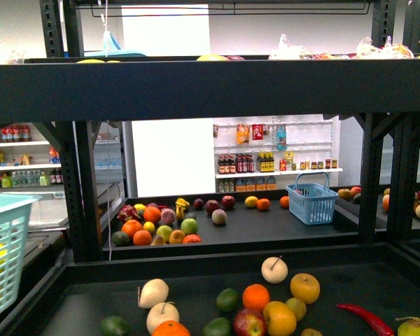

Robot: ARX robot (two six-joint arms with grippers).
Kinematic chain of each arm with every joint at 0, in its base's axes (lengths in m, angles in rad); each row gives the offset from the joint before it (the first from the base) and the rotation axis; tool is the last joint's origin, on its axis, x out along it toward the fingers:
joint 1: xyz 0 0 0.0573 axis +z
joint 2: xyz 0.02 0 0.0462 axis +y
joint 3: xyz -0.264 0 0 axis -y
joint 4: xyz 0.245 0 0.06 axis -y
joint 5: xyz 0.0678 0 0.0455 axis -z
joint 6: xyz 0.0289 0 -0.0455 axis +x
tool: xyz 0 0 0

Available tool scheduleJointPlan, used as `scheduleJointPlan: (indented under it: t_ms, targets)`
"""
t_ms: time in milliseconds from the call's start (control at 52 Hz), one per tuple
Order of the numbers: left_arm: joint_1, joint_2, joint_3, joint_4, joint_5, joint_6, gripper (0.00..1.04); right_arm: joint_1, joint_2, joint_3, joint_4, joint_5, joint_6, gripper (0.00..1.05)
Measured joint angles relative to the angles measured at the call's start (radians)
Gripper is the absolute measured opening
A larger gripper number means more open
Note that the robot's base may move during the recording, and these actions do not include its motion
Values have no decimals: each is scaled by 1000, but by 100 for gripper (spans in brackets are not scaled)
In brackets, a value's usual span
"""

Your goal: Pick lemon from shelf

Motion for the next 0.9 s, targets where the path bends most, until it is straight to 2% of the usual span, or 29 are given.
scheduleJointPlan:
  t_ms: [135,442,673,903]
  targets:
    - [92,46,4,18,27,-16,10,0,0,0,0,0,0,97]
    - [233,181,105,142,125,-96,10,0,0,0,0,0,0,97]
    - [307,287,196,199,146,-135,10,0,0,0,0,0,0,97]
    - [332,381,251,239,174,-169,10,0,0,0,0,0,0,97]
